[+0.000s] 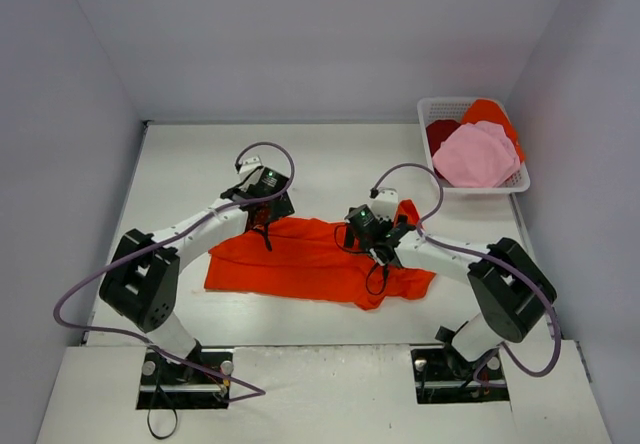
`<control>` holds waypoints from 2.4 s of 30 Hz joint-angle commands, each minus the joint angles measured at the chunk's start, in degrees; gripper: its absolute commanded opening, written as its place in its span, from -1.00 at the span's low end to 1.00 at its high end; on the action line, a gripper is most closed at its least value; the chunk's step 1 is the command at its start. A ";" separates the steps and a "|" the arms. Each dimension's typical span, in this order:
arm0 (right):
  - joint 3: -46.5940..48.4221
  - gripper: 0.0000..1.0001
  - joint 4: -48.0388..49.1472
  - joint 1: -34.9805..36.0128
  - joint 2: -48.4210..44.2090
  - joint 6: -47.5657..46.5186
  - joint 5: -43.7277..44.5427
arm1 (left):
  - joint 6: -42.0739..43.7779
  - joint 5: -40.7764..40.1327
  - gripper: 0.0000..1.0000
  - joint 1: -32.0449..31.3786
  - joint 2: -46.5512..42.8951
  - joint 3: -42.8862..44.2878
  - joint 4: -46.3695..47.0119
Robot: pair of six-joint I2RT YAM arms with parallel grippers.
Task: Fold and stack the t-shirts
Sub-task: Fold the tshirt
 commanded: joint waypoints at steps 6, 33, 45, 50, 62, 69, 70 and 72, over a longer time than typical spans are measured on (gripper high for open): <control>2.73 0.79 -3.28 -0.67 -8.06 0.93 7.86 | -3.77 0.79 0.58 -0.91 2.85 0.13 4.51; 2.73 0.78 -5.13 -2.78 -9.30 2.33 9.44 | -4.66 2.98 0.59 6.03 8.66 -6.54 8.72; 2.99 0.77 -5.13 -2.87 -6.23 2.95 9.18 | -1.67 3.68 0.59 11.66 3.47 -9.27 9.25; 4.05 0.75 -4.08 -2.87 -2.37 2.95 9.44 | -2.11 3.95 0.59 11.66 3.56 -9.80 9.69; 9.41 -0.17 -1.17 -2.87 3.45 -0.12 8.74 | -1.14 2.90 0.59 12.89 1.62 -11.55 9.43; 9.23 -1.00 -1.17 -5.32 0.29 -3.02 9.71 | -1.14 2.72 0.59 13.16 1.36 -11.99 9.34; 9.23 -1.00 -1.17 -5.94 -0.24 -3.37 9.62 | -1.14 2.55 0.59 13.16 1.27 -12.17 9.34; 8.97 -1.00 -1.52 -7.26 -2.52 -4.16 9.62 | -1.14 2.46 0.59 13.42 1.18 -12.43 9.34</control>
